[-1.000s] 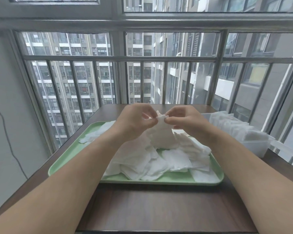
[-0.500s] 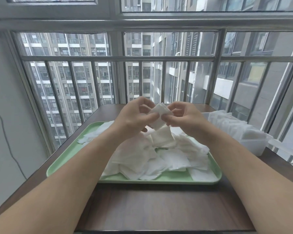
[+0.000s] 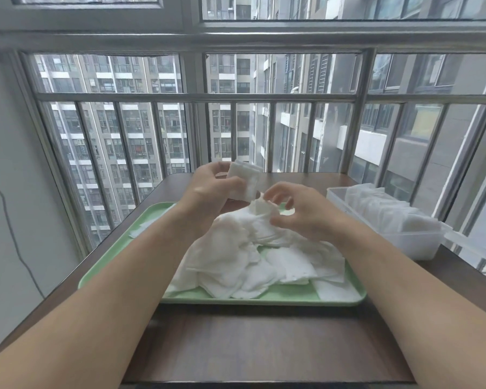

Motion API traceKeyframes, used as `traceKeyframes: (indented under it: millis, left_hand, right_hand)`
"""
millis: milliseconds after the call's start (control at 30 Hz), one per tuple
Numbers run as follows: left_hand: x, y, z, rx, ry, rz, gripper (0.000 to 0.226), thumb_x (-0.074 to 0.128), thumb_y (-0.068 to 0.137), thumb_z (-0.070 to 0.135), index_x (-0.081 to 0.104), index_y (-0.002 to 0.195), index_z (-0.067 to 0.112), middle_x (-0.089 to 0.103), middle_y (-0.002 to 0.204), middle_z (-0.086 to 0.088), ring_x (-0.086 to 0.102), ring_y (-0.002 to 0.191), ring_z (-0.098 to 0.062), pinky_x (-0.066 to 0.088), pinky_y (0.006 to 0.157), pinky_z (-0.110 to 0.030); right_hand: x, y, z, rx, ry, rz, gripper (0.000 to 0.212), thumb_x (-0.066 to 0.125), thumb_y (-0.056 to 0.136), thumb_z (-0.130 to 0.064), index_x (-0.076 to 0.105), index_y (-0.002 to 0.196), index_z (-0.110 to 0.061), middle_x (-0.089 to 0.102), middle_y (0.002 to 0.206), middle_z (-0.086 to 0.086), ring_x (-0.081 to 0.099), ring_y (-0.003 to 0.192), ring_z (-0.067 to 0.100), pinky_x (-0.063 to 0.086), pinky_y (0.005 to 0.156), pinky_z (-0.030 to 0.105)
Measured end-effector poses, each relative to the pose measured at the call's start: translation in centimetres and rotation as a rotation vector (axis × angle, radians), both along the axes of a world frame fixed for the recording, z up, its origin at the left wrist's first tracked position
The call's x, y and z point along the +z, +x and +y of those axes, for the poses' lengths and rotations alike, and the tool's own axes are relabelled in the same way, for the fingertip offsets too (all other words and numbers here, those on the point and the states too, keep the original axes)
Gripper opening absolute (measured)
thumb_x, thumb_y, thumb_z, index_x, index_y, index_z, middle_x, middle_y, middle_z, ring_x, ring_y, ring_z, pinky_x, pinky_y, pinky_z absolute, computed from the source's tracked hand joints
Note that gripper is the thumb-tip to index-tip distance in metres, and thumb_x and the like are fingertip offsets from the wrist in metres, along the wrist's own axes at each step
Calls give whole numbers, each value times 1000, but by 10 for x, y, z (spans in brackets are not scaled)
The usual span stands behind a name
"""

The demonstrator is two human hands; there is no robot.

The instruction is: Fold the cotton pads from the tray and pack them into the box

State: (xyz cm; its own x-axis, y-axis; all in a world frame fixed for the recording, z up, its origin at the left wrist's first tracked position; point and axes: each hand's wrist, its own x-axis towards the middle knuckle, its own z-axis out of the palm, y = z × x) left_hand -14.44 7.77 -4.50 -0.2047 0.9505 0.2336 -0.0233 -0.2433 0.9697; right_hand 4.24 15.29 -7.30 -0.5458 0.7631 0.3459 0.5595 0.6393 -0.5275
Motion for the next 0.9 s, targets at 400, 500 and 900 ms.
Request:
traceKeyframes:
  millis: [400,500,900]
  left_hand:
    - [-3,-1,3,1,-43,57,19,68,90,0,69,106,10,76,98,-10,77,85,-22,62,70,-29]
    - [-5,-4,5,20,-27,84,16,71,88,1,71,97,14,73,88,-5,73,76,-15,60,67,-27]
    - [-8,0,3,10,28,215,17,71,88,0,73,91,17,76,87,-5,74,77,-17,61,67,-28]
  right_hand:
    - [8,-2,-3,-56,-17,-179,6,72,88,-36,67,84,-35,51,120,-2,42,121,19,33,98,33]
    - [16,0,-4,-69,-21,118,5,72,86,-20,69,84,-18,58,112,2,55,105,15,42,88,27]
    - [30,7,-17,233,-443,699,19,61,95,-2,66,113,-1,66,107,18,66,98,30,55,94,52]
